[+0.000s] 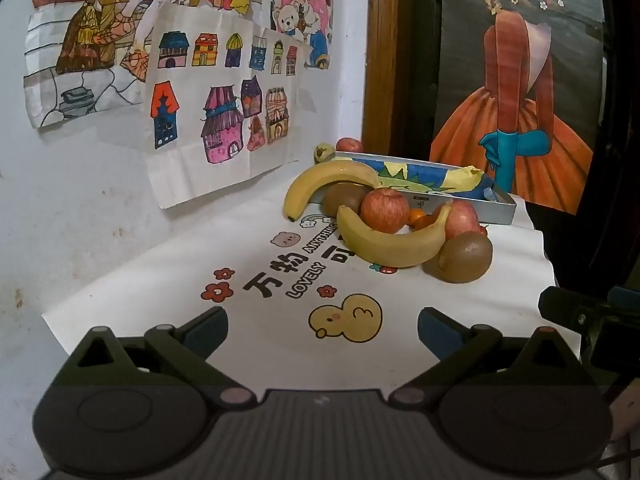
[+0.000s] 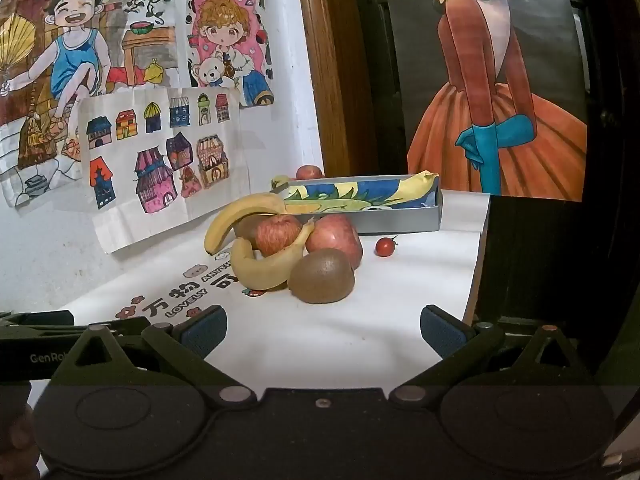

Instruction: Organize fruits

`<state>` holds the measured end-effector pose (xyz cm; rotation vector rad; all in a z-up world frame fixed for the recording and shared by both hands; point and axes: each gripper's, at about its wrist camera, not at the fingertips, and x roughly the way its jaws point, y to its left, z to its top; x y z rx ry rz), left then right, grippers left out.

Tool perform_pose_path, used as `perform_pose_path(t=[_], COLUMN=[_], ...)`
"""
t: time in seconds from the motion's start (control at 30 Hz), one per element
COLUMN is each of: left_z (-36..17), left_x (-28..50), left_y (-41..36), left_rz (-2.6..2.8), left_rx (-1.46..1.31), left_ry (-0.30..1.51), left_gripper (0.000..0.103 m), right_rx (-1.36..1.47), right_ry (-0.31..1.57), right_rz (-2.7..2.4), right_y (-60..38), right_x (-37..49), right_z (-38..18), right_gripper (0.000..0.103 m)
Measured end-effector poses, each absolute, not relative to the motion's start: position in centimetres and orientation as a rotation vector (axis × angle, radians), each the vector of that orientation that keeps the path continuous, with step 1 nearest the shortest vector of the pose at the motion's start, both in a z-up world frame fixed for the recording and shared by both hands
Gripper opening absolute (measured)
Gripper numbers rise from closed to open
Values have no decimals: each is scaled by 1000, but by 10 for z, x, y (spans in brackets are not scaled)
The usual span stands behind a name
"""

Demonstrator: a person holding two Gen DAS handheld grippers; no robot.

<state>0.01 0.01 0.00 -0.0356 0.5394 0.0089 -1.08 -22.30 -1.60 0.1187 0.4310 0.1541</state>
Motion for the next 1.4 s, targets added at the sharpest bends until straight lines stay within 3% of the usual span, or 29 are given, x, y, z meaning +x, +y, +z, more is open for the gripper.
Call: perform_pose_path(t=[1.4], left_z=[1], left_x=[1], left_y=[1], left_rz=[18], left_rx=[-39], left_ry=[537], left_gripper=[103], right_rx=[109], right_ry=[437], right_rz=[165], right_y=[-217], right_x=[-8], right_z=[-16], right_gripper=[102])
